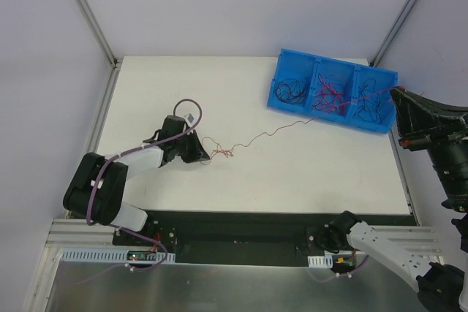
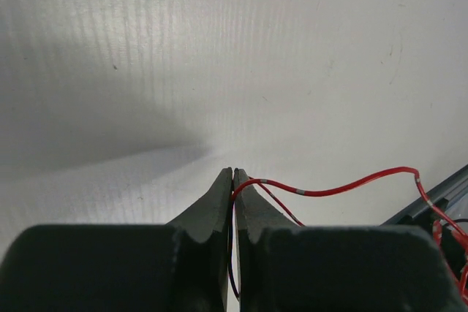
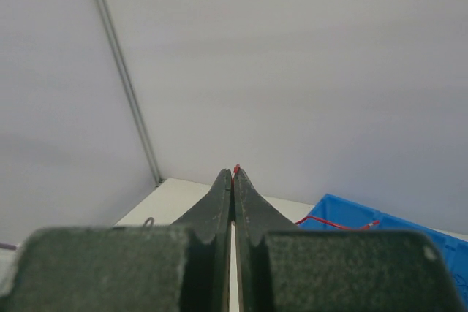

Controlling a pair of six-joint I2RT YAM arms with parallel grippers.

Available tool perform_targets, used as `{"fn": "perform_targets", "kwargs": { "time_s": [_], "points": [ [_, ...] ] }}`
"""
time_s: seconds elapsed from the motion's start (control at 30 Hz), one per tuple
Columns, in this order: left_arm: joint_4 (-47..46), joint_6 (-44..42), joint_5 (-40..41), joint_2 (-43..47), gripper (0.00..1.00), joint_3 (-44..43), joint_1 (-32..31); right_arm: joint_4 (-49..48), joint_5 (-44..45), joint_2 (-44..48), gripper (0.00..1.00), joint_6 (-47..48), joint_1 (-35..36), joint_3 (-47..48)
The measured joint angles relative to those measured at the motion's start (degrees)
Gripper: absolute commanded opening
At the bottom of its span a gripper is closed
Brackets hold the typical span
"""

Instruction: Untangle the cables

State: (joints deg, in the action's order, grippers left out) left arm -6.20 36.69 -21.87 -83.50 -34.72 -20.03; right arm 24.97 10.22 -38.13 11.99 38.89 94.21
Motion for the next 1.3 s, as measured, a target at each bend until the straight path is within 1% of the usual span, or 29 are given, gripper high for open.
{"fn": "perform_targets", "kwargs": {
  "time_s": [0.13,0.2,0.27,0.3,0.47,0.53,0.6,0.63,0.7,0.8,0.87,0.9,0.97,1.0,1.03,1.07,1.13,1.17,1.2,1.27,1.3],
  "points": [
    [1.62,0.07,2.01,2.54,0.01,0.0,1.77,-0.11,4.11,1.66,0.0,2.34,0.0,-0.9],
    [2.38,0.07,3.13,3.82,0.06,0.0,3.15,-0.37,5.14,3.78,0.0,3.08,0.0,-1.38],
    [2.91,0.17,4.15,5.07,0.19,0.0,4.39,-0.83,5.62,6.49,0.0,3.45,0.0,-2.01],
    [3.15,0.22,4.7,5.75,0.22,0.0,4.9,-1.22,5.68,7.96,0.01,3.54,0.0,-2.51],
    [4.72,0.92,7.39,10.19,0.24,0.0,6.6,-2.93,7.89,14.75,0.0,3.72,0.0,-8.2],
    [5.66,0.98,8.81,12.94,0.29,0.02,6.64,-2.6,9.27,15.85,0.0,3.69,0.0,-10.75],
    [6.43,0.9,10.01,15.72,0.37,0.02,6.67,-2.19,10.69,15.76,0.0,3.52,0.0,-13.11],
    [6.69,0.68,10.25,16.85,0.39,0.0,6.67,-2.01,11.5,15.74,0.0,3.21,0.0,-14.69],
    [7.15,0.11,10.16,18.49,0.36,-0.04,6.67,-1.6,11.96,15.61,0.0,2.01,0.0,-18.18],
    [7.76,-0.72,8.07,19.47,0.28,-0.63,6.95,-1.05,10.99,14.45,0.01,-1.64,0.0,-25.55],
    [8.24,-1.42,5.53,19.45,0.18,-1.16,6.99,-0.94,9.81,12.74,0.0,-5.25,0.0,-31.58],
    [8.37,-1.73,4.28,19.45,0.14,-1.36,6.99,-0.92,9.09,11.65,0.03,-7.34,0.0,-35.04],
    [8.48,-2.47,1.92,19.45,0.1,-1.64,6.99,-0.85,7.43,9.18,0.06,-11.04,0.0,-41.46],
    [8.55,-2.86,0.81,19.45,0.1,-1.68,6.99,-0.5,6.27,7.17,0.09,-13.4,0.0,-45.57],
    [8.59,-3.13,-0.15,19.45,0.13,-1.68,6.97,-0.04,5.35,5.68,0.14,-14.84,0.0,-47.95],
    [8.7,-3.3,-0.83,19.45,0.2,-1.68,6.97,0.5,4.35,3.56,0.22,-16.48,0.0,-50.6],
    [8.83,-3.78,-2.71,19.41,0.37,-1.73,6.97,2.36,2.6,0.0,0.43,-19.17,0.0,-54.71],
    [9.05,-4.2,-3.76,19.23,0.44,-1.92,6.93,3.56,2.08,-1.29,0.57,-20.13,0.0,-55.95],
    [9.11,-4.5,-4.74,18.93,0.49,-2.19,6.88,4.66,1.7,-2.14,0.64,-21.03,0.0,-56.48],
    [9.01,-4.81,-6.64,17.4,0.54,-3.08,6.36,6.8,0.83,-3.89,0.76,-21.68,-0.02,-56.57],
    [8.9,-4.94,-7.17,16.5,0.56,-3.37,5.81,7.39,0.28,-4.85,0.81,-21.68,-0.02,-56.33]
  ]
}}
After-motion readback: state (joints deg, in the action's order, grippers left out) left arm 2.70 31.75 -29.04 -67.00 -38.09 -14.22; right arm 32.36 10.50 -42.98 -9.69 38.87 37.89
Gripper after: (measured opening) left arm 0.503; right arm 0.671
